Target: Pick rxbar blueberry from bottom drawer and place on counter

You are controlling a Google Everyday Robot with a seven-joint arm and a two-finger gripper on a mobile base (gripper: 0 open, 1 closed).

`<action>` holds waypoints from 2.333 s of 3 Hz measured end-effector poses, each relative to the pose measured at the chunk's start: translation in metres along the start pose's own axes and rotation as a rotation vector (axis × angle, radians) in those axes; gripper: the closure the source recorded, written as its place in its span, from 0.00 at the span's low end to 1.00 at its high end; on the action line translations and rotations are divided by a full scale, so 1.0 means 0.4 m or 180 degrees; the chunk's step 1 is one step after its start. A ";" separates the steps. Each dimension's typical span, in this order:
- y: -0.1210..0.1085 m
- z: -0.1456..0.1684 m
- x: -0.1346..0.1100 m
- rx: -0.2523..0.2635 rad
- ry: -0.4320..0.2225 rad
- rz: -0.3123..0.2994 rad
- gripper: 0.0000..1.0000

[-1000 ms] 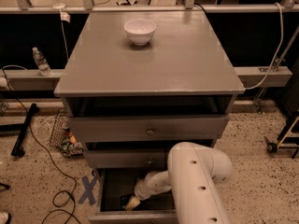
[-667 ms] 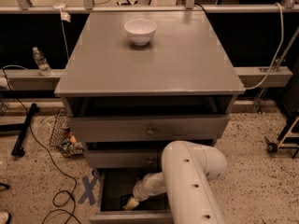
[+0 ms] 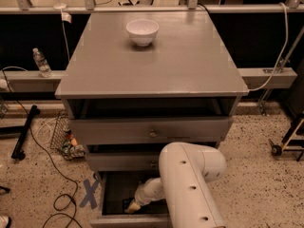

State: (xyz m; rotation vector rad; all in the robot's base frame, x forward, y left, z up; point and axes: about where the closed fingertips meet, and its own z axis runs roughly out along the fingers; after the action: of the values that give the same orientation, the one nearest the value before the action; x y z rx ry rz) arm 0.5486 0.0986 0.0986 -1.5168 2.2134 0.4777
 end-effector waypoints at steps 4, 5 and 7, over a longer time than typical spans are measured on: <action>-0.001 -0.033 -0.020 0.0011 -0.0023 0.0005 1.00; -0.043 -0.093 -0.020 0.0163 -0.0118 -0.0015 1.00; -0.038 -0.224 -0.016 0.0197 -0.0133 -0.0145 1.00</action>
Offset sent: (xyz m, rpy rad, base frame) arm 0.0084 -0.0063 0.0044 0.0473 -0.0064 -0.0264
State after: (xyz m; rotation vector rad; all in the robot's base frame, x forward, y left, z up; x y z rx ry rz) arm 0.5523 0.0537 0.1777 -1.5082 2.1371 0.4192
